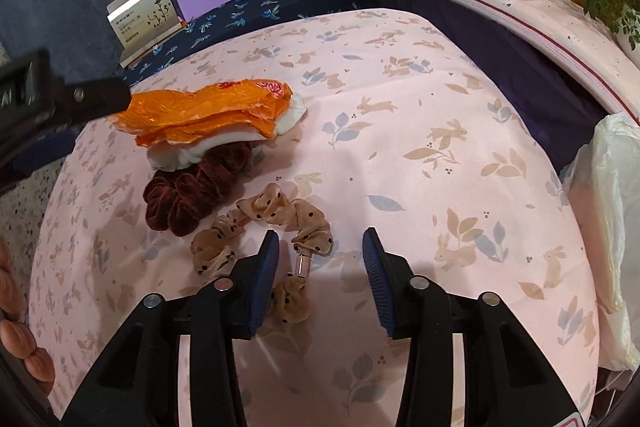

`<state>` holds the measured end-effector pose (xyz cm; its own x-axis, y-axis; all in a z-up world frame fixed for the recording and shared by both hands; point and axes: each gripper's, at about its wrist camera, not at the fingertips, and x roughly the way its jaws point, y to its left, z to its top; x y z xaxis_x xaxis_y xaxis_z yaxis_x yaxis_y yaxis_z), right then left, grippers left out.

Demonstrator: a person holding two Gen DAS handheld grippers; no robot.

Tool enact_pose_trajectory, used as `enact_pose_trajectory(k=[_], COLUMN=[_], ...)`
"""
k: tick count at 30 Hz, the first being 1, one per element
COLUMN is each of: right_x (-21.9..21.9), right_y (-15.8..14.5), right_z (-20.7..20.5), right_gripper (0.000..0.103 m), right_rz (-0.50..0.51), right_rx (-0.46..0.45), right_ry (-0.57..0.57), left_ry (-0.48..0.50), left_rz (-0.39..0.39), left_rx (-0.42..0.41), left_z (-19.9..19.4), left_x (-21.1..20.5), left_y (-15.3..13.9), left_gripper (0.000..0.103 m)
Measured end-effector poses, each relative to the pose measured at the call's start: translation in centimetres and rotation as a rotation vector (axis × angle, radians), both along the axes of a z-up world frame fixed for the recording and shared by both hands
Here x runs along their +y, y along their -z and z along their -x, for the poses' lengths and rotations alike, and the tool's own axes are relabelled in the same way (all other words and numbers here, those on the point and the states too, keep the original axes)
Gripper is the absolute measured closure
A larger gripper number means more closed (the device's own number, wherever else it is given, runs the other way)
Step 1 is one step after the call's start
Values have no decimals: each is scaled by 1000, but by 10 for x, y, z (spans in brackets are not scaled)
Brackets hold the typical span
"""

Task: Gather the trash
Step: 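Grasp the beige scrunchie with the right gripper while the left grasps the orange wrapper, then lift the orange wrapper and beige scrunchie and carry both toward the bin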

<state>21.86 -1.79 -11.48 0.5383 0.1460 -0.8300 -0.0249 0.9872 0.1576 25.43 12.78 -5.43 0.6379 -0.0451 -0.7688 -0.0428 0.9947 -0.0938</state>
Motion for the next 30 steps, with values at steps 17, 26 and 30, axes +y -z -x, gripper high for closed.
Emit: enact_pose_trajectory(k=[17, 26, 30], right_x=[-26, -59, -79], right_y=[-14, -70, -98], right_z=[11, 37, 50], right_gripper=[95, 95, 95], right_rz=[-3, -36, -40], right_rx=[-33, -152, -209], right_ry=[35, 79, 104], left_ry=[40, 93, 131], left_rz=[-62, -82, -89], left_rx=[-23, -114, -155], left_z=[2, 31, 47], left_x=[-28, -64, -88], left_y=[-8, -53, -73], left_gripper=[94, 96, 96])
